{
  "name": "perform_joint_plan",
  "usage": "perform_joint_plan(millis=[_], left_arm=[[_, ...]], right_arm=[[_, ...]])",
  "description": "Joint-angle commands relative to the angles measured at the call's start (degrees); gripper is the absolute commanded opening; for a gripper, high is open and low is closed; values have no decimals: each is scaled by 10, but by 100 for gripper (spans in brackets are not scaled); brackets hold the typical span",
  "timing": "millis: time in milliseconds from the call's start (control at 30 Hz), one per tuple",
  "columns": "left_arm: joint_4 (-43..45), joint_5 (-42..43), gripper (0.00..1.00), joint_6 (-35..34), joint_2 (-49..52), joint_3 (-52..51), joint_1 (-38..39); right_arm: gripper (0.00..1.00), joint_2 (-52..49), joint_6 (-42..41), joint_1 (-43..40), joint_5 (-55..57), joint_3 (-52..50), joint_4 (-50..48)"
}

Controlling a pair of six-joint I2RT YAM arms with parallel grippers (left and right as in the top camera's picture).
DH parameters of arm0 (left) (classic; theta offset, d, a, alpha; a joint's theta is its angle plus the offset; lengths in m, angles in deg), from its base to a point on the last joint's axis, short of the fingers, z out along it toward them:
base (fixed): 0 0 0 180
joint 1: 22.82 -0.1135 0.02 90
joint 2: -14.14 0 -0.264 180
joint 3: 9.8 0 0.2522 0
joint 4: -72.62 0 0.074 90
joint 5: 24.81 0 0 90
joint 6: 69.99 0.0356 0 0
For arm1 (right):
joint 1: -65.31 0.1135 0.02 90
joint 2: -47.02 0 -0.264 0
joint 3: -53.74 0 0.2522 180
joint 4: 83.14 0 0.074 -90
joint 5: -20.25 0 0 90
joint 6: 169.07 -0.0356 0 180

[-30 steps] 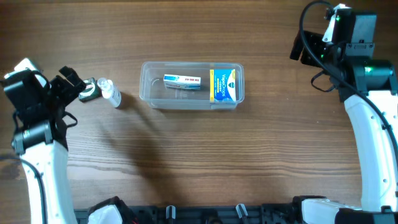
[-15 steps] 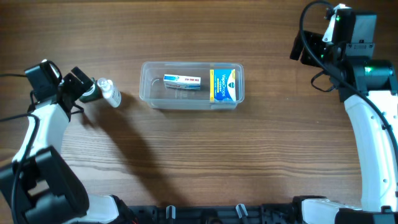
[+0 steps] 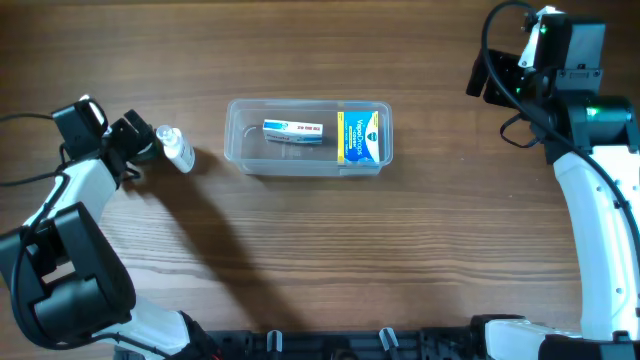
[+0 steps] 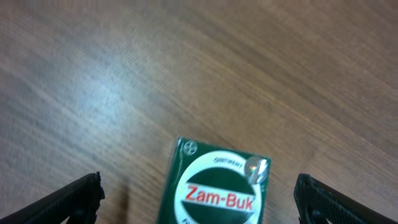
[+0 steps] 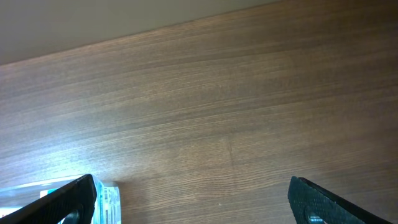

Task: Pack container
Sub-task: 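Reach left gripper down over the green Zam-Buk tin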

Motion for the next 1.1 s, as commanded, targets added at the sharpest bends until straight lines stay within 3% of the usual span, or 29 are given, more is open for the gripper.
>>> perform_joint_plan(millis=[0, 67, 433, 1067], left_arm=[[14, 44, 100, 65, 4, 9, 3], [13, 71, 100, 97, 4, 9, 3], [0, 78, 100, 127, 17, 9, 3], [23, 78, 98, 129, 55, 9, 3]], right_arm=[[100, -4, -7, 1, 10, -1, -1], [100, -4, -7, 1, 10, -1, -1], [100, -4, -7, 1, 10, -1, -1], [100, -4, -7, 1, 10, -1, -1]])
